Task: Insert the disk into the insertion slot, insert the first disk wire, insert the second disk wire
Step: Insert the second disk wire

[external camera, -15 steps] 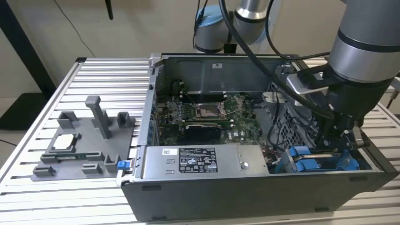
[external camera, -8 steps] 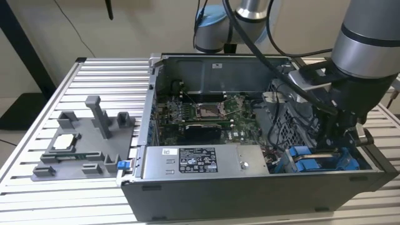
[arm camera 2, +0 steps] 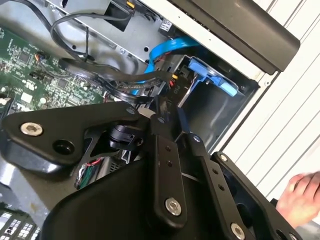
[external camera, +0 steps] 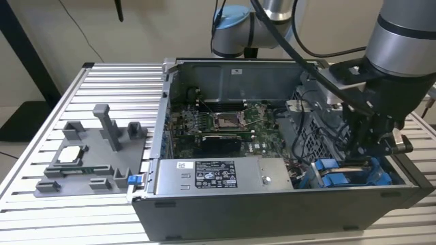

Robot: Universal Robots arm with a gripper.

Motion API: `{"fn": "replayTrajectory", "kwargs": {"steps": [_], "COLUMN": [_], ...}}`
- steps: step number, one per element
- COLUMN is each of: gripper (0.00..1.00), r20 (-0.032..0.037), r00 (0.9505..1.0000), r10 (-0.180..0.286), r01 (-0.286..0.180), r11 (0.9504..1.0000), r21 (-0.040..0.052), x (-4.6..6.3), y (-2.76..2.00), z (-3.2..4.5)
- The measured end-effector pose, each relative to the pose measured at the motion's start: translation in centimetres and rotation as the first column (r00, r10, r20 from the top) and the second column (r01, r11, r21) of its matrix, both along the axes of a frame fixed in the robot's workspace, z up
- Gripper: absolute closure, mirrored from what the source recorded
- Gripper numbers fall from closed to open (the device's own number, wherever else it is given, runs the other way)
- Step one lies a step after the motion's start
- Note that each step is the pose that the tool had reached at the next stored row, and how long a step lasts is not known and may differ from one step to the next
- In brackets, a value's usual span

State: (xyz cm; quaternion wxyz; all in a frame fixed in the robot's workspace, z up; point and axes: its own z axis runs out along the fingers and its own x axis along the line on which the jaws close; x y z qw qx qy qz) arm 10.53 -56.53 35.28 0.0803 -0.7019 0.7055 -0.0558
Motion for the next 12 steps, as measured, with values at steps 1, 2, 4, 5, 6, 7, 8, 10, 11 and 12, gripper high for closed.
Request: {"fn": "replayTrajectory", "kwargs": {"steps": [1,2,4,5,6,7,8,10,11,12], "gripper": [0.0,0.0,0.0,0.0,0.0,0.0,0.0,0.0,0.0,0.0], "r20": [-0.0039,-0.0075,-0.0162,-0.0202,-0.0248,-0.0293,-0.0345,-0.0445,-0.0493,-0.0541], "r00": [1.0,1.0,0.9999,0.9998,0.9997,0.9996,0.9994,0.999,0.9988,0.9985], "r10": [0.0,0.0,0.0,0.0,0.0,0.0,0.0,0.0,0.0,0.0], "r01": [0.0,0.0,0.0,0.0,0.0,0.0,0.0,0.0,0.0,0.0], "r11": [1.0,1.0,1.0,1.0,1.0,1.0,1.0,1.0,1.0,1.0], "r21": [0.0,0.0,-0.0001,0.0001,0.0,-0.0002,-0.0001,-0.0001,-0.0001,-0.0001], "x": [0.0,0.0,0.0,0.0,0.0,0.0,0.0,0.1,0.1,0.1], "y": [0.0,0.0,0.0,0.0,0.0,0.0,0.0,0.0,0.0,0.0], "z": [0.16,0.33,0.75,0.96,1.17,1.37,1.56,1.94,2.13,2.35]}}
